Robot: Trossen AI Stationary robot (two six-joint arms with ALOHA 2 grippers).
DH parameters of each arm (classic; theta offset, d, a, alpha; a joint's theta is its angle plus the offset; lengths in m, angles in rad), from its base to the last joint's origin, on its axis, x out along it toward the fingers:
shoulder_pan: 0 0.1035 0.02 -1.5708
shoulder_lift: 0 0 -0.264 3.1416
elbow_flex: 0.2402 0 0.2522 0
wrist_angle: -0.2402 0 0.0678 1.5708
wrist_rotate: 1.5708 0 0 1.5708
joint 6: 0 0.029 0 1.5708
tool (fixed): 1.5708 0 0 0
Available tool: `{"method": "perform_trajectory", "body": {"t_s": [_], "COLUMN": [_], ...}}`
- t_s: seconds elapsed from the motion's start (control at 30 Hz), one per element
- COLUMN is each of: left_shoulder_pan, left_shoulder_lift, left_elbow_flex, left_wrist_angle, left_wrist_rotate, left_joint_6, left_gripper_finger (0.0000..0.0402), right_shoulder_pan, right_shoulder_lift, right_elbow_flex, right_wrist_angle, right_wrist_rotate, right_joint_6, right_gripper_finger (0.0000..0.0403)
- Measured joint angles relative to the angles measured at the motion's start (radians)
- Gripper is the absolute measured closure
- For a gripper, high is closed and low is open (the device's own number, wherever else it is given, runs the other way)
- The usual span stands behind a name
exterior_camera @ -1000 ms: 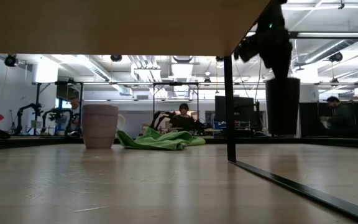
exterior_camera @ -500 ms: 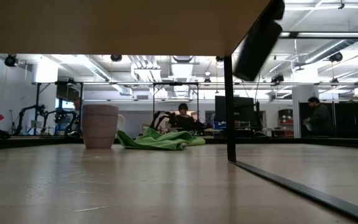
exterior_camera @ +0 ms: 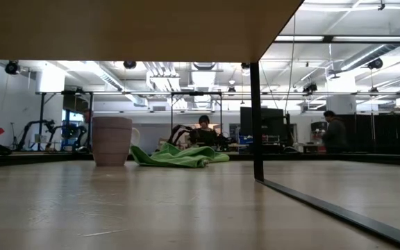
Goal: Stack small to large cups/mugs on shelf
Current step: Put the black cup on the shelf
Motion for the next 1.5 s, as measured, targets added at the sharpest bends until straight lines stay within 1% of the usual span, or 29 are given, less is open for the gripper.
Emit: {"method": "perform_trajectory", "body": {"t_s": [0.1, 0.17, 0.23, 0.4, 0.57, 0.67, 0.83, 1.07, 1.17, 1.23, 1.43, 1.5], "left_shoulder_pan": [0.000, 0.000, 0.000, 0.000, 0.000, 0.000, 0.000, 0.000, 0.000, 0.000, 0.000, 0.000], "left_shoulder_lift": [0.008, 0.013, 0.017, 0.028, 0.049, 0.075, 0.121, 0.171, 0.179, 0.182, 0.177, 0.174], "left_elbow_flex": [0.000, 0.001, 0.001, -0.001, -0.002, -0.002, -0.002, 0.007, 0.006, 0.005, 0.005, 0.005], "left_wrist_angle": [0.001, 0.001, 0.002, -0.001, 0.011, 0.028, 0.050, 0.105, 0.113, 0.120, 0.125, 0.126], "left_wrist_rotate": [0.000, 0.000, 0.001, 0.007, 0.007, 0.007, 0.008, 0.062, 0.079, 0.108, 0.196, 0.222], "left_joint_6": [0.000, 0.000, 0.000, 0.000, -0.002, -0.002, -0.002, -0.004, -0.003, -0.003, -0.001, -0.002], "left_gripper_finger": [0.0402, 0.0402, 0.0402, 0.0402, 0.0402, 0.0402, 0.0402, 0.0402, 0.0402, 0.0402, 0.0402, 0.0402], "right_shoulder_pan": [0.031, 0.046, 0.057, 0.090, 0.095, 0.101, 0.129, 0.168, 0.182, 0.188, 0.198, 0.201], "right_shoulder_lift": [0.056, 0.067, 0.088, 0.129, 0.124, 0.123, 0.124, 0.127, 0.127, 0.127, 0.127, 0.127], "right_elbow_flex": [0.062, 0.052, 0.052, 0.058, 0.059, 0.060, 0.060, 0.058, 0.058, 0.057, 0.056, 0.051], "right_wrist_angle": [0.007, 0.027, 0.003, 0.003, 0.008, 0.013, 0.022, 0.101, 0.127, 0.127, 0.152, 0.165], "right_wrist_rotate": [-0.024, -0.088, -0.138, -0.154, -0.180, -0.224, -0.314, -0.316, -0.316, -0.315, -0.314, -0.314], "right_joint_6": [-0.006, -0.021, -0.025, -0.048, -0.058, -0.069, -0.152, -0.307, -0.414, -0.467, -0.473, -0.511], "right_gripper_finger": [0.0394, 0.0394, 0.0394, 0.0394, 0.0394, 0.0394, 0.0394, 0.0394, 0.0394, 0.0394, 0.0394, 0.0394]}}
